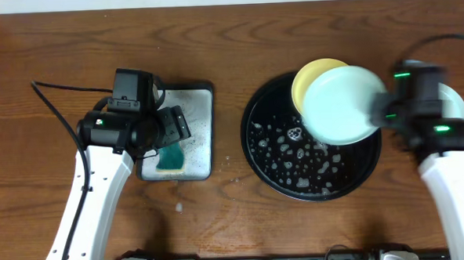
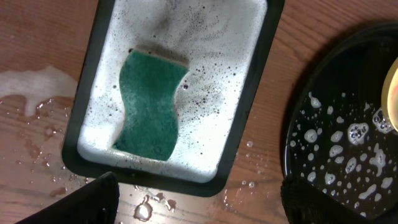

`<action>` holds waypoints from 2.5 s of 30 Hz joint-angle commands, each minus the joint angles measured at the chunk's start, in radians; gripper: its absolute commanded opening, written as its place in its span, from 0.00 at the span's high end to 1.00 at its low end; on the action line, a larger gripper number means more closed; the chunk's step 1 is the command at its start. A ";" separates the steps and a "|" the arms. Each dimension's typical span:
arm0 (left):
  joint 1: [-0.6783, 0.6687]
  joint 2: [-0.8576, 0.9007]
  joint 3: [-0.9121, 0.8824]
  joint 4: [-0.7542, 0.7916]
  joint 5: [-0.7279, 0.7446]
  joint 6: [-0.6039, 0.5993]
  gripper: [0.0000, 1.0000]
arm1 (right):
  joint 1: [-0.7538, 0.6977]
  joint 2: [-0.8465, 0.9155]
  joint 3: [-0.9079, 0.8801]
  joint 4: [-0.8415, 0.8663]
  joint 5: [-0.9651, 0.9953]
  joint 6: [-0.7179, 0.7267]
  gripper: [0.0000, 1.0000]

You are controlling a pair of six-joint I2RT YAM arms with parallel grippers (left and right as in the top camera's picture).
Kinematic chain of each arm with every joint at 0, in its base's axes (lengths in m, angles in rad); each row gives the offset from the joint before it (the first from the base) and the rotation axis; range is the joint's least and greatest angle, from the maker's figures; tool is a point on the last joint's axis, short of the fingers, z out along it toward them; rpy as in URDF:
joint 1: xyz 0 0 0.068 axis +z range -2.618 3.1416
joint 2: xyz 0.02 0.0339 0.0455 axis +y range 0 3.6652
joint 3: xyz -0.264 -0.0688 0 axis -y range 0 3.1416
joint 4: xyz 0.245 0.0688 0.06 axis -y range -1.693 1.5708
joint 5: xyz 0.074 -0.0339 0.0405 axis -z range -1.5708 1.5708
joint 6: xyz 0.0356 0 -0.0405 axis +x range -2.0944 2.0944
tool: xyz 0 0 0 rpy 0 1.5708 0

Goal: Clean dirty plates on tray and stack at the side
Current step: 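Carry the green plate right and stack it on the cleaned plate, then grasp the yellow plate rim with right gripper and slide it to tray center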

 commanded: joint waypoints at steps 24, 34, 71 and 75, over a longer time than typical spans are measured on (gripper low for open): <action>0.004 -0.001 0.022 -0.003 -0.002 0.003 0.16 | -0.719 0.422 0.019 0.375 -0.649 0.010 0.45; 0.004 -0.001 0.022 -0.002 -0.002 0.003 0.16 | -0.273 0.269 0.018 0.245 -0.549 -0.177 0.40; 0.004 -0.001 0.022 -0.003 -0.002 0.003 0.16 | 0.031 0.287 0.017 -0.061 -0.280 -0.018 0.99; 0.004 -0.001 0.022 -0.003 -0.002 0.003 0.16 | 0.089 0.300 -0.019 -0.166 -0.271 0.082 0.99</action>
